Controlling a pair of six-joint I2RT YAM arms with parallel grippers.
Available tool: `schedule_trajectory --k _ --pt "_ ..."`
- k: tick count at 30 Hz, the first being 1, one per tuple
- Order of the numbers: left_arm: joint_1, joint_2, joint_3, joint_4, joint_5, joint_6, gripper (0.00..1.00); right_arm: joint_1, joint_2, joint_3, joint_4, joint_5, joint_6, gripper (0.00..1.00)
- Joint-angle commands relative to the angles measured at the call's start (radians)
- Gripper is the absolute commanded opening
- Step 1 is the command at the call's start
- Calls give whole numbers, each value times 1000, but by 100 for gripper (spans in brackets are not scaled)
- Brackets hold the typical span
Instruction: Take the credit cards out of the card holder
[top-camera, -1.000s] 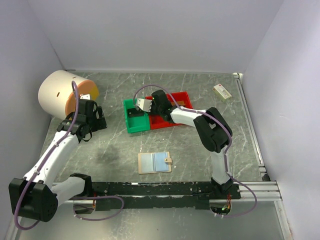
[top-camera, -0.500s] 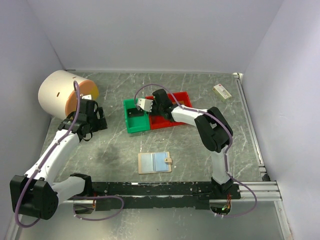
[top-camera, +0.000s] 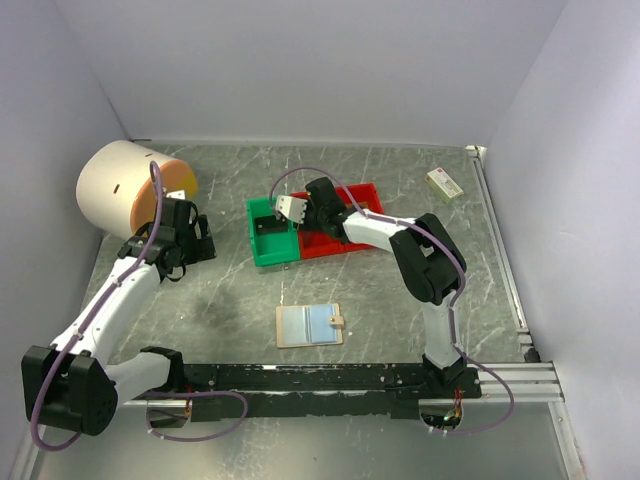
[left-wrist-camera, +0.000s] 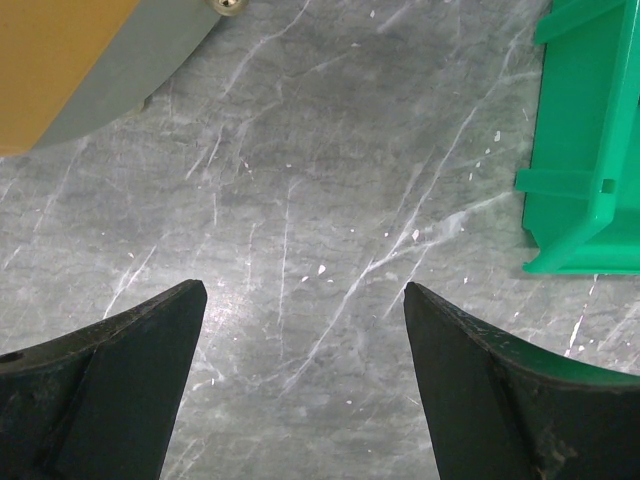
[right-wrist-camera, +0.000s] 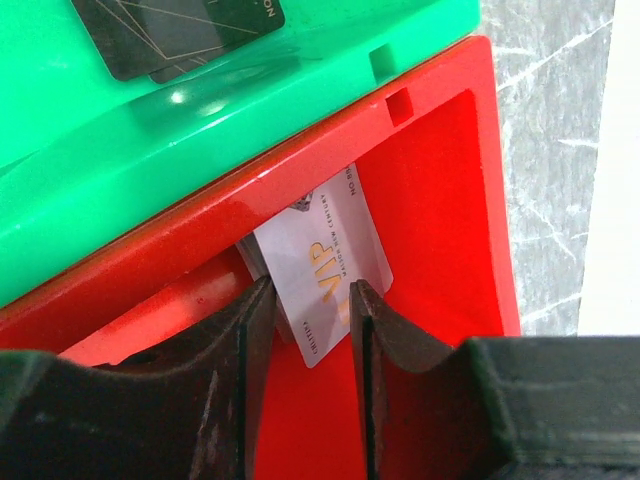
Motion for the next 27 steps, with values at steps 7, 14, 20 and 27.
schedule_trajectory --k 7,14,20,27 --pt "1 5 17 8 19 10 92 -6 -63 6 66 20 60 37" --pt "0 5 17 2 17 8 92 -8 -48 -20 82 32 45 37" --pt "0 12 17 -2 12 8 92 -8 -38 -17 77 39 32 37" --pt "0 24 18 -4 17 9 92 -9 -38 -7 27 17 29 37"
